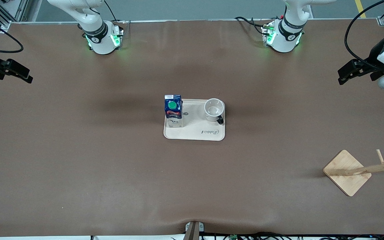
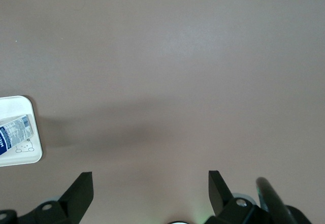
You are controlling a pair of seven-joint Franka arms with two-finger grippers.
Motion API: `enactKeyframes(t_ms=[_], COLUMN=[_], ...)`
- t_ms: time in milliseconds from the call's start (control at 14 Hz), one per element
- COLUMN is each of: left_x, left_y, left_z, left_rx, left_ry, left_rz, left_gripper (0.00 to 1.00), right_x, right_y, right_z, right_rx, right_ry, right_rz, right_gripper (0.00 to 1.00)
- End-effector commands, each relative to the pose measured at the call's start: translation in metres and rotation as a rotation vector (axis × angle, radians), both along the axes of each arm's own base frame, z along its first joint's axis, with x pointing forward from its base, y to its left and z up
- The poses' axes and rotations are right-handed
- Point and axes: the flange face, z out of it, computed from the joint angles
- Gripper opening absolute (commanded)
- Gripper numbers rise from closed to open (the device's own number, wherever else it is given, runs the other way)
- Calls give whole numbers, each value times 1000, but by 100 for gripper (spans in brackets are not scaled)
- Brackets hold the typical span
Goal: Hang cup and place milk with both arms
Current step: 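Move the left gripper toward the white mug on the tray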
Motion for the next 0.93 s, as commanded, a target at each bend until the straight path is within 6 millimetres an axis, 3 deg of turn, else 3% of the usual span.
enactKeyframes(t_ms=[0, 286, 571, 643, 857], left_x=[0, 5, 20, 19, 16], left_y=[-2, -5, -11, -26, -66], left_z=[5, 6, -19, -26, -71], left_rx=[-9, -3, -13, -11, -2], left_ry=[3, -5, 32, 38, 47], left_rz=[-8, 0, 3, -15, 73], left_gripper=[100, 100, 100, 100, 100], right_x=[-3, -3, -4, -4, -3], right_y=[-2, -2, -4, -3, -4], right_z=[3, 4, 3, 3, 3], right_rx=[21, 21, 21, 21, 20], right_ry=[-10, -11, -8, -7, -5], right_rz=[5, 5, 2, 4, 2], right_gripper=[100, 100, 100, 100, 100])
